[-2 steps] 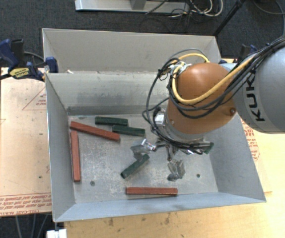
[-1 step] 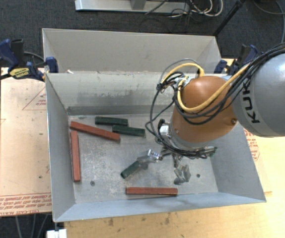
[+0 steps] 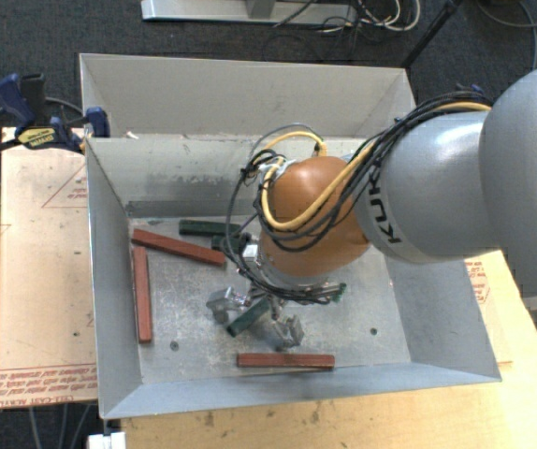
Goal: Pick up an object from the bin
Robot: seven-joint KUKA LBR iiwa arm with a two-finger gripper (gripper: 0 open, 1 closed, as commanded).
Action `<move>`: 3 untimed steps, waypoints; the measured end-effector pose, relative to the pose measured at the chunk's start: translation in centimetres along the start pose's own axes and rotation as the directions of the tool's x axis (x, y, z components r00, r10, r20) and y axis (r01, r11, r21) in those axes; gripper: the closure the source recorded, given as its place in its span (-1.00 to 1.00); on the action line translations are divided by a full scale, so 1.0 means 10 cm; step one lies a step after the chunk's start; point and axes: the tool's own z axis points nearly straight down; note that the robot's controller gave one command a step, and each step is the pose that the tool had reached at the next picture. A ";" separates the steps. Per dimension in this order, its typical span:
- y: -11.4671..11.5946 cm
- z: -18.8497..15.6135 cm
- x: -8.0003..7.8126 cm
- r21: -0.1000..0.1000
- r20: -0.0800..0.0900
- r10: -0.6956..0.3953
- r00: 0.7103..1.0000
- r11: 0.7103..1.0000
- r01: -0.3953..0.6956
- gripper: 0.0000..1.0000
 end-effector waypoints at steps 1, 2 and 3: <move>-0.03 -0.03 0.03 0.004 0.000 0.008 1.000 1.000 -0.008 1.00; -0.18 -1.22 -0.19 0.008 0.000 -0.400 0.917 0.916 0.400 1.00; -0.04 -0.53 -0.71 -0.001 -0.002 -0.568 0.823 0.823 0.568 1.00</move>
Offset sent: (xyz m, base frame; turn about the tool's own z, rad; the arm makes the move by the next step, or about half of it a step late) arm 0.0000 0.0000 0.0000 0.0000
